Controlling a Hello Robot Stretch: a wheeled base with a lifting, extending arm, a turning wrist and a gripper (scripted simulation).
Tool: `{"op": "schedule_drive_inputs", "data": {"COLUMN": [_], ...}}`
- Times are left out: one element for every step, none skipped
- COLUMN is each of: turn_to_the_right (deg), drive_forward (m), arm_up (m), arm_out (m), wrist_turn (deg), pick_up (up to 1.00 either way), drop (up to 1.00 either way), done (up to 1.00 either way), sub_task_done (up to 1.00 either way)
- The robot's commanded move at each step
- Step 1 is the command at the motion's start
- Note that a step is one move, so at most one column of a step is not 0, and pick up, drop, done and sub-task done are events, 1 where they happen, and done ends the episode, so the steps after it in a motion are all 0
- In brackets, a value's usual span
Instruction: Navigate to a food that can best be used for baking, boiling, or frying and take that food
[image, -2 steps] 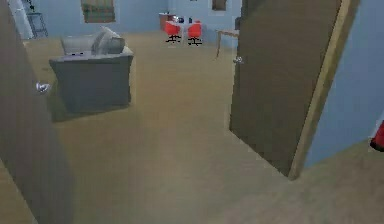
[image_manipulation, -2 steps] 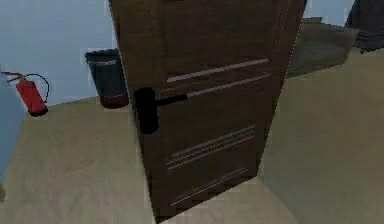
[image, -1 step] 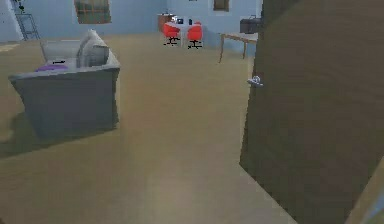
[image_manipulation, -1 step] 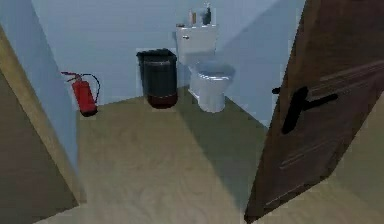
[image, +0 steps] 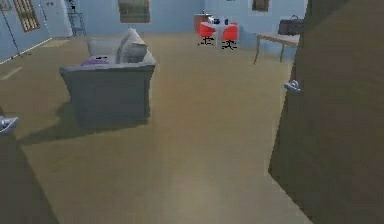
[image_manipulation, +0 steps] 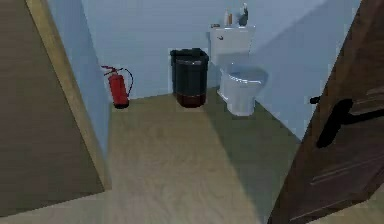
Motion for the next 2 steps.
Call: {"op": "schedule_drive_inputs", "data": {"turn_to_the_right": [0.0,0.0], "drive_forward": [1.00,0.60], "arm_up": [0.00,0.00], "arm_out": [0.00,0.00], "wrist_turn": [0.0,0.0], "pick_up": [0.00,0.00], "drop": [0.00,0.00], "done": [0.00,0.00], "sub_task_done": [0.00,0.00]}}
